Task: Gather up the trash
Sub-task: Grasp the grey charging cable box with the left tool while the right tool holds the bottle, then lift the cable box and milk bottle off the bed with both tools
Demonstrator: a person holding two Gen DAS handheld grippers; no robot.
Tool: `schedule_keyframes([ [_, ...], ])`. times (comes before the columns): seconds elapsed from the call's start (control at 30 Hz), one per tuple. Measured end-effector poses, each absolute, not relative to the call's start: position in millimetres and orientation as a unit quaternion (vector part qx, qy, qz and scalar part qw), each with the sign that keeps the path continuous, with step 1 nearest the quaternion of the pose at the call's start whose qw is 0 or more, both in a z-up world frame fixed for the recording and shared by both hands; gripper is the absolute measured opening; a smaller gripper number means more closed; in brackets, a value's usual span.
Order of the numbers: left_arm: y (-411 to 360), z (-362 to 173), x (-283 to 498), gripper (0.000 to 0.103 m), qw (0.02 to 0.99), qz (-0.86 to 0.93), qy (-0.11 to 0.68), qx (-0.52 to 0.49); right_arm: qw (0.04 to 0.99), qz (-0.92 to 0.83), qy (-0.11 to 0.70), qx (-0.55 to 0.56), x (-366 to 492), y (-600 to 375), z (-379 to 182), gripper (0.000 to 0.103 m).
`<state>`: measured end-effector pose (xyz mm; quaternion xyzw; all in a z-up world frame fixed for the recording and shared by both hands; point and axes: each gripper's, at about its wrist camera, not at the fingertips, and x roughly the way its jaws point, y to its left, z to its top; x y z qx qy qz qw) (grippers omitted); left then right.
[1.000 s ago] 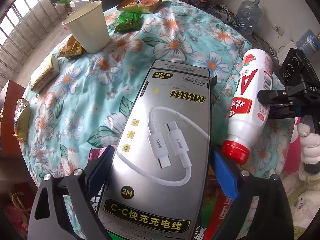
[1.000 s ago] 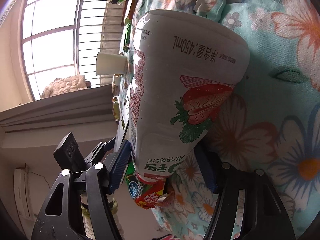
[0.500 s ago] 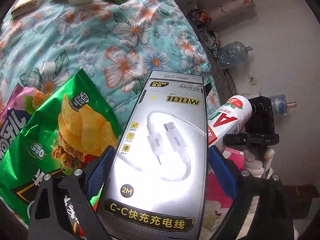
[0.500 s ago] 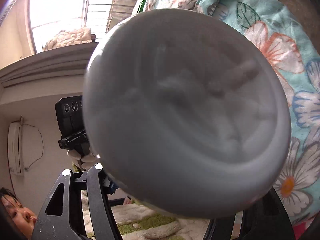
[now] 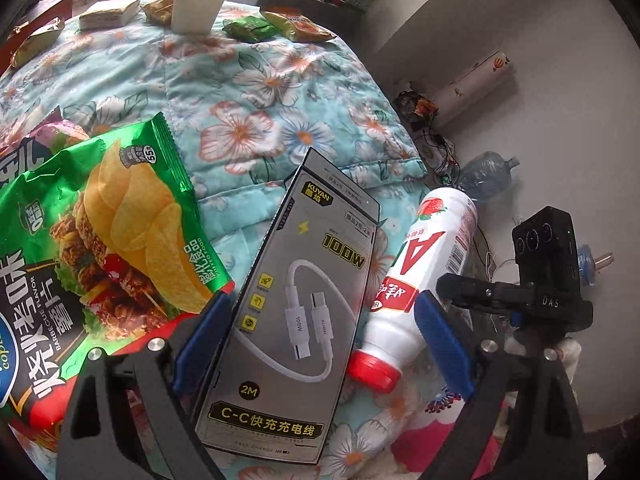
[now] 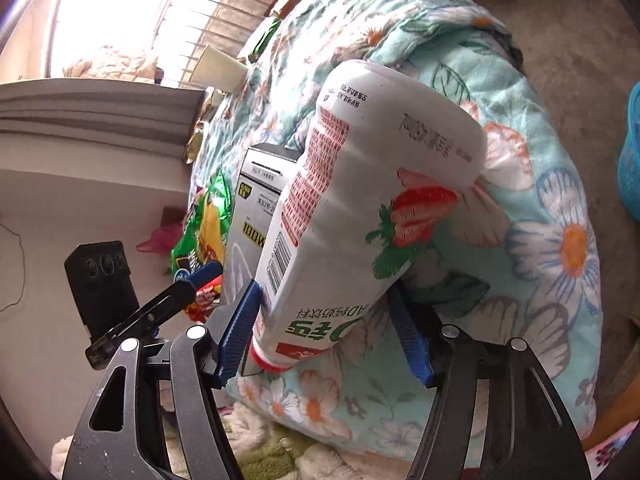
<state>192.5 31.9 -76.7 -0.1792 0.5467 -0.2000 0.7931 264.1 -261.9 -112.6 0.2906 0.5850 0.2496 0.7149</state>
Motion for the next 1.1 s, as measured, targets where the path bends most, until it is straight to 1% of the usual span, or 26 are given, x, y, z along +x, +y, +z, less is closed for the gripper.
schedule_keyframes([
  [0.07,34.1,-80.7,189.9,0.09,0.791,-0.196,0.549,-0.187,0.747,0.221,0.565,0.272,269.0,-248.6,-109.0,0.068],
  [0.17,32.4,-83.3,181.1,0.09,0.792,-0.196,0.549,-0.183,0.784,0.191,0.537,0.245,268.9,-220.3,-108.2,0.071],
  [0.23,30.7,-83.6,173.6,0.09,0.791,-0.201,0.55,-0.178,0.792,0.179,0.532,0.242,270.9,-211.8,-113.4,0.07],
  [0.3,26.9,-84.0,164.0,0.09,0.788,-0.21,0.551,-0.174,0.792,0.184,0.534,0.232,275.7,-214.2,-113.8,0.064],
  [0.37,21.6,-84.8,155.3,0.09,0.781,-0.227,0.555,-0.173,0.79,0.191,0.541,0.217,275.6,-197.8,-110.0,0.062],
  [0.57,9.8,-86.2,134.8,0.09,0.78,-0.242,0.556,-0.156,0.784,0.2,0.569,0.149,269.5,-202.2,-92.4,0.062],
  [0.67,4.7,-87.2,132.2,0.091,0.791,-0.229,0.55,-0.136,0.787,0.19,0.57,0.144,265.8,-206.4,-90.1,0.062],
  [0.83,-6.3,-88.9,137.4,0.091,0.81,-0.204,0.54,-0.104,0.797,0.163,0.561,0.152,266.3,-204.6,-105.0,0.063],
  [0.87,-7.7,-89.5,138.6,0.091,0.813,-0.199,0.539,-0.1,0.8,0.163,0.558,0.148,258.9,-216.0,-104.8,0.064],
  [1.1,-21.0,-96.3,145.3,0.091,0.824,-0.176,0.535,-0.064,0.795,0.196,0.565,0.099,240.8,-228.2,-90.1,0.064],
])
